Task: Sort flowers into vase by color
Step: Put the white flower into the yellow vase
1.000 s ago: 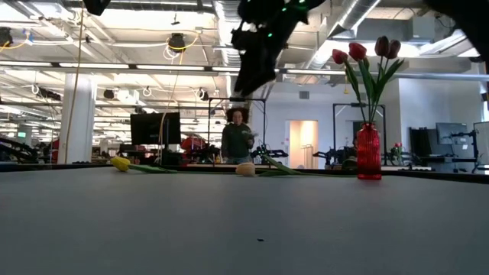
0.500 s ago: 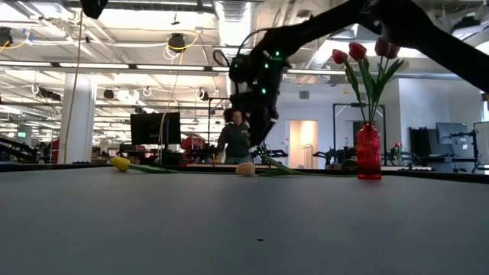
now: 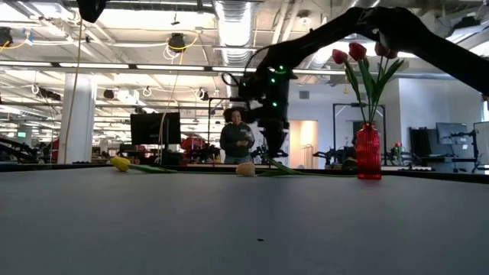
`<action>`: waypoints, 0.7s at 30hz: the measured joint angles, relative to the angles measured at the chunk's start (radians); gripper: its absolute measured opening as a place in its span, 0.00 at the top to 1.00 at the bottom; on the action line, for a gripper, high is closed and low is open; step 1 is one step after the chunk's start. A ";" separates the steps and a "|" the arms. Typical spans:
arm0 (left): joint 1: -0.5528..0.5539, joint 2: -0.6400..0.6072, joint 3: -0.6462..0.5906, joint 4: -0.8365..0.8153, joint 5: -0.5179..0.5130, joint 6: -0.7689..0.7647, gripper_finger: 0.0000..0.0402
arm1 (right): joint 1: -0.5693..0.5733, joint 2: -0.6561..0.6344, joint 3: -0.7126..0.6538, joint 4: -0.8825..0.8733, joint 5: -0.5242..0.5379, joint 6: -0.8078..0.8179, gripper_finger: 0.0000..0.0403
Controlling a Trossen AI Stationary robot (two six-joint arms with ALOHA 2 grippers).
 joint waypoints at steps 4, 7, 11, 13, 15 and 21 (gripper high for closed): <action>0.000 0.000 0.000 -0.001 0.000 -0.013 0.65 | -0.016 0.000 -0.060 -0.023 0.000 -0.024 0.34; 0.000 0.000 0.000 -0.001 0.000 -0.019 0.65 | -0.023 0.002 -0.097 -0.028 -0.001 -0.043 0.34; 0.000 0.000 0.000 -0.001 0.000 -0.020 0.65 | -0.029 0.001 -0.144 -0.014 0.009 -0.052 0.34; 0.000 0.000 0.000 -0.004 0.000 -0.020 0.65 | -0.029 0.001 -0.155 -0.017 0.021 -0.060 0.34; 0.000 0.000 0.000 -0.007 0.000 -0.020 0.65 | -0.029 0.000 -0.164 -0.006 0.022 -0.076 0.35; 0.000 0.000 0.000 -0.007 0.000 -0.019 0.65 | -0.028 0.000 -0.169 0.007 0.021 -0.087 0.47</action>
